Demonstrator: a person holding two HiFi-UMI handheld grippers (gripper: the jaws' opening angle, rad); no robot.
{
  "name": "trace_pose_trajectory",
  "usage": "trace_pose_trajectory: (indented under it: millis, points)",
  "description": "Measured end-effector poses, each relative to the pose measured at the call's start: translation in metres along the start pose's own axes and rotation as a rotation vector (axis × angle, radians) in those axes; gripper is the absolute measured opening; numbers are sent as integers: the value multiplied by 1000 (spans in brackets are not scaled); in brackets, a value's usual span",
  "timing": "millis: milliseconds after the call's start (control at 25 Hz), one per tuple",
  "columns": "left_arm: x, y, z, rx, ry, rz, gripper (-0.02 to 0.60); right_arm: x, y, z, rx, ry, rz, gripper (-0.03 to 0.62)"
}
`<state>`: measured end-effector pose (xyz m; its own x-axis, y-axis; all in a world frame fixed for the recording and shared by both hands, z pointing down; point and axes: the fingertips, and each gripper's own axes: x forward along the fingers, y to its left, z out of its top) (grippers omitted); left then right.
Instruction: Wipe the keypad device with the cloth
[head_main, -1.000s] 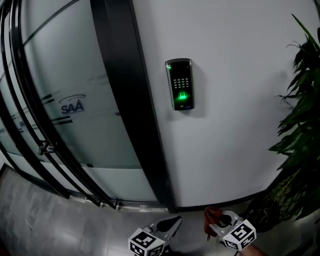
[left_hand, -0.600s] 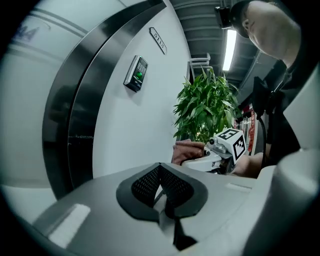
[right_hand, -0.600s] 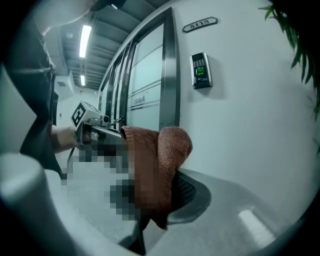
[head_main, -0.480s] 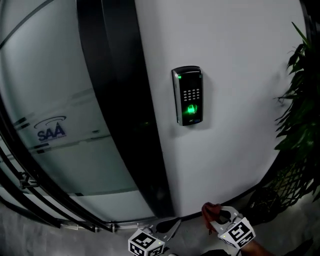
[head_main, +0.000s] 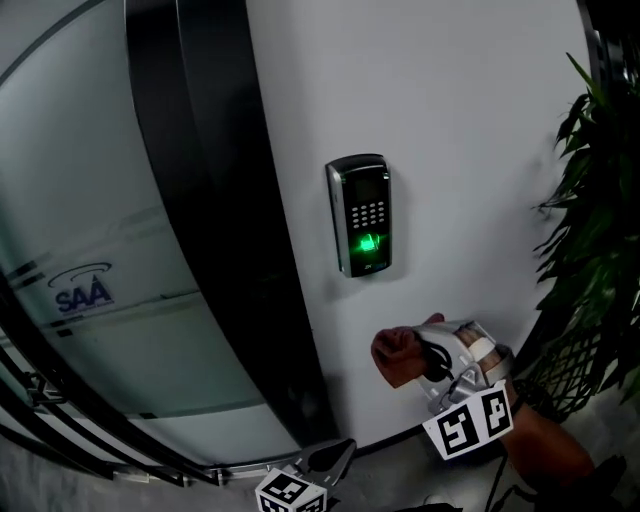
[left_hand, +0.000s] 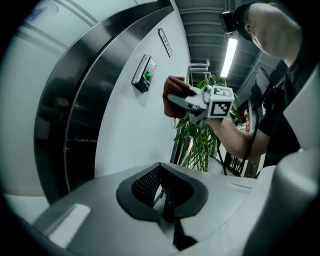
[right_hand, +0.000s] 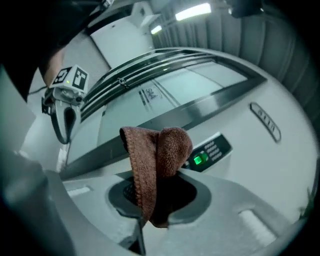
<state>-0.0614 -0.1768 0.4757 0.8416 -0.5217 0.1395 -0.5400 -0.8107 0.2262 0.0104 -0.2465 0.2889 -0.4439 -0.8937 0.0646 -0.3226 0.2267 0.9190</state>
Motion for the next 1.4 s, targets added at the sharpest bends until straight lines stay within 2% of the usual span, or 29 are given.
trace_pose_trajectory:
  millis: [120,240,360,480,640,840,1400]
  points:
    - [4,2,3,-5,-17,43,17,24,-59,20,-213,-37,-106,55]
    - [11,0,4,-3,-31,80,17,48,-108,37,-348,-63,-182,55]
    - [14,-4,5,-11,-39,108,17,60,-146,55,-411,-88,-251,55]
    - [16,-5,6,-33,-53,142,17,67,-179,70,-416,-100,-294,55]
    - [13,-1,7,-46,-71,195,17,84,-213,71,-427,-32,-333,55]
    - [10,3,4,-61,-67,217,17,93,-221,66,-414,-11,-353,55]
    - [14,4,7,-35,-30,161,17,93,-189,52,-420,11,-403,55]
